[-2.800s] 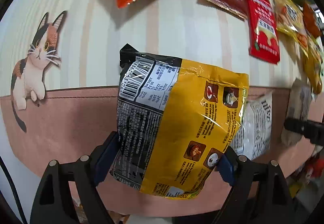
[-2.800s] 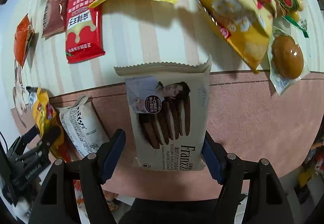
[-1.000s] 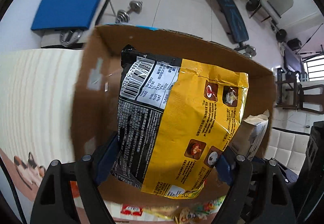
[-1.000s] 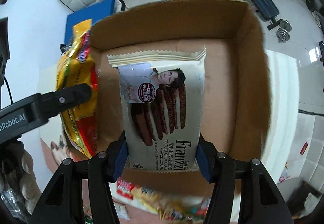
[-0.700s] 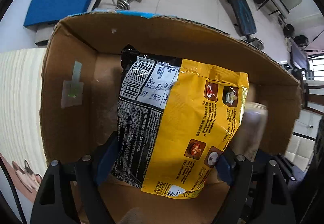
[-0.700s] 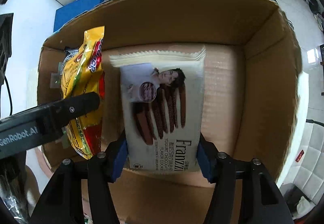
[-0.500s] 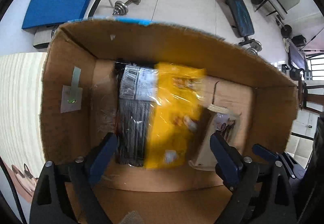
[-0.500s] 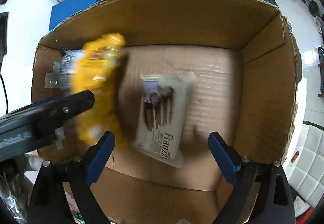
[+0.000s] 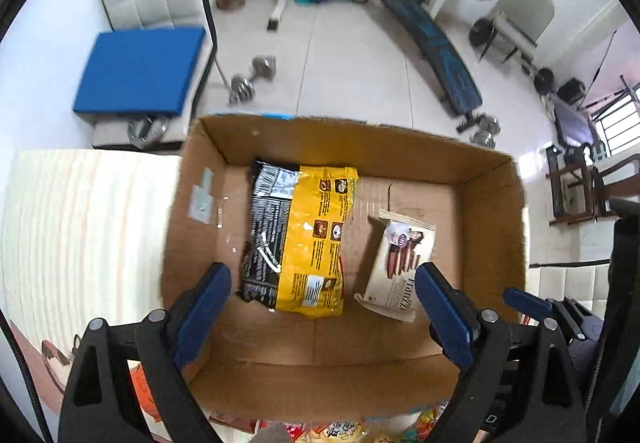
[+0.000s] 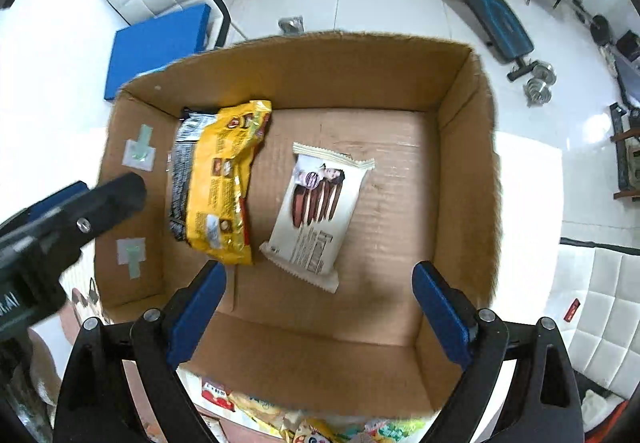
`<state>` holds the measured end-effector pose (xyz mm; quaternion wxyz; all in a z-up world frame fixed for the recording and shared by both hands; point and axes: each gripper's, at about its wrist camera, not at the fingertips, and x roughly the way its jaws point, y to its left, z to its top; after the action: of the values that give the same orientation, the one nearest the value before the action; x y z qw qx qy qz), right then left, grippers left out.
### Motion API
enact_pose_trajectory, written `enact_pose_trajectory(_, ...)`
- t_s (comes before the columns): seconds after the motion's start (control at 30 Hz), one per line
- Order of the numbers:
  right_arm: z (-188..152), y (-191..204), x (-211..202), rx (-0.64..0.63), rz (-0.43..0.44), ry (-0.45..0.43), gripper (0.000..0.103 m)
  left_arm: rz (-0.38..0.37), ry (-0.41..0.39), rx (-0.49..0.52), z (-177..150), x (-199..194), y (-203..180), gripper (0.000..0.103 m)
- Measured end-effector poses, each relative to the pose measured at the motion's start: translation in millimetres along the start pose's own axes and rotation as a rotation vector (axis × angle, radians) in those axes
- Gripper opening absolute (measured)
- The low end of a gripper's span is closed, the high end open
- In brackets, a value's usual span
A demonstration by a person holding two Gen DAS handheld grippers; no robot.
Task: Organize snacks
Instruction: 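Grasp the red sauce sachet with the left tool while the right tool grasps the yellow egg-roll bag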
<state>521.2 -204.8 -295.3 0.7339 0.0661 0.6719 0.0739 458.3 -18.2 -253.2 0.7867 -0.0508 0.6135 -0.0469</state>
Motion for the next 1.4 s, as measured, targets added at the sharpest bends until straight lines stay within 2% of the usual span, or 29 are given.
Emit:
enact_pose_trajectory(0.13,-28,5,-29,0.023,0.027,-0.066,0.096,0.018,-0.06,0.021,-21,-31,0,0.094)
enact_pose_trajectory(0.27,-71,9,-55,0.061,0.045,-0.102,0.096,0.059,-0.118,0.051,-58,-60,4,0.094)
enact_pose_trajectory(0.37,-103,13,-58,0.089,0.06,-0.099,0.096,0.087,-0.126,0.045,-95,-68,15,0.094)
enact_pose_trajectory(0.5,-150,19,-25,0.137,0.092,-0.005,0.096,0.113,-0.083,-0.015,-141,-57,42,0.094)
enact_pose_trajectory(0.63,-180,15,24,0.232,0.126,0.111,0.096,0.189,-0.01,-0.049,-185,-25,68,0.094)
enact_pose_trajectory(0.77,-189,14,67,0.313,0.118,0.165,0.096,0.241,0.071,-0.079,-218,14,89,0.094)
enact_pose_trajectory(0.97,-184,18,120,0.419,0.094,0.228,0.096,0.278,0.118,-0.084,-243,44,104,0.094)
enact_pose_trajectory(1.1,-178,34,142,0.398,0.06,0.264,0.088,0.287,0.153,-0.08,-252,60,110,0.094)
enact_pose_trajectory(1.2,-179,52,149,0.282,-0.047,0.279,0.079,0.283,0.181,-0.07,-255,70,111,0.094)
enact_pose_trajectory(1.23,-179,57,150,0.247,-0.069,0.286,0.073,0.277,0.188,-0.067,-256,72,111,0.094)
enact_pose_trajectory(1.4,-195,61,149,0.068,-0.104,0.338,0.065,0.229,0.226,-0.034,-260,84,97,0.094)
